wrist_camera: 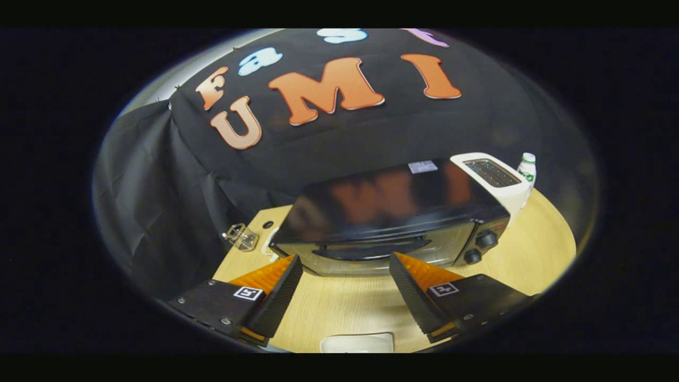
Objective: Open the toaster oven, put the food inside, and close the toaster oven door.
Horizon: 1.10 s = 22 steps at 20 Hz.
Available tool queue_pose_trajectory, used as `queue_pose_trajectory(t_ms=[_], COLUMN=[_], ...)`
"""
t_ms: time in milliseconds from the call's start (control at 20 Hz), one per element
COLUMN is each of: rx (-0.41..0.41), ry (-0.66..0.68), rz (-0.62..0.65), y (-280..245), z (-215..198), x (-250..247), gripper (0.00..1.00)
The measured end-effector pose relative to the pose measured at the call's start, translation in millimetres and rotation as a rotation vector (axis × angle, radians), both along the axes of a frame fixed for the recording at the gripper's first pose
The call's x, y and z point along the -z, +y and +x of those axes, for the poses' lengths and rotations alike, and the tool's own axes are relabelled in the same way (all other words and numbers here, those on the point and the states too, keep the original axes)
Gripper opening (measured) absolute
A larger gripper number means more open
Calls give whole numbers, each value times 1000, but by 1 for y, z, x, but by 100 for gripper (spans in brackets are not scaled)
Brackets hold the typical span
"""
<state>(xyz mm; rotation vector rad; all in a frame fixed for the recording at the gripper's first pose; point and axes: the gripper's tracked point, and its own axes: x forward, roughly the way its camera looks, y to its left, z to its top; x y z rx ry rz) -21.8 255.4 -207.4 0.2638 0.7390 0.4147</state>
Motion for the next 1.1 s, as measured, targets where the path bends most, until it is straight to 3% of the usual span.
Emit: queue_pose_trajectory(t_ms=[600,950,1100], rx=[66,127,147], ry=[-549,-728,-788], rz=[-25,15,-41], y=[-52,-81,-94], z=[21,9,4], x=[-213,-296,-316], gripper=[98,98,98])
